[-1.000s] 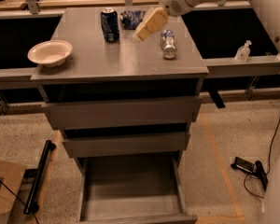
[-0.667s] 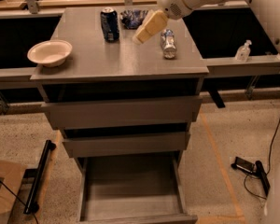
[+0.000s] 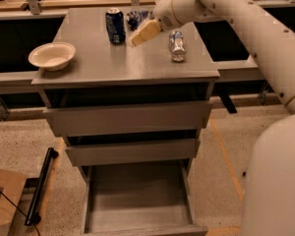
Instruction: Place pepsi can into bottom drawer
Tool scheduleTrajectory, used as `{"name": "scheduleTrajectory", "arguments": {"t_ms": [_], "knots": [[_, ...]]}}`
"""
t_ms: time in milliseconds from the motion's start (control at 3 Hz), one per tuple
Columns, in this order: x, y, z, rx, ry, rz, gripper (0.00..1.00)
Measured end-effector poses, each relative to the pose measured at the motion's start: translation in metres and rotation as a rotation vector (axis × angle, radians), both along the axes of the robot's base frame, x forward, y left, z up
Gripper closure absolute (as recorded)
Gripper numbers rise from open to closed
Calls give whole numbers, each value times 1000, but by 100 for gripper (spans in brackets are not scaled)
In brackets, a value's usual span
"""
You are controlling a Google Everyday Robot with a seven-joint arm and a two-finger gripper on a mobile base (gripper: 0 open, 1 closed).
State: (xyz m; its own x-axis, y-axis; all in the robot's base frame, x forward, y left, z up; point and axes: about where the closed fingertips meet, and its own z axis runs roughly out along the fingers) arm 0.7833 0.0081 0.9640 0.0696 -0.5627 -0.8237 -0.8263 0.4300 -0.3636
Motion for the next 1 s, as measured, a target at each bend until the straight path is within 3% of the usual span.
{"name": "scheduleTrajectory", "arguments": {"t_ms": [667,1000], "knots": [[88,28,-45,110,10,-108,0],[120,50,-66,167,32,-139,0]]}}
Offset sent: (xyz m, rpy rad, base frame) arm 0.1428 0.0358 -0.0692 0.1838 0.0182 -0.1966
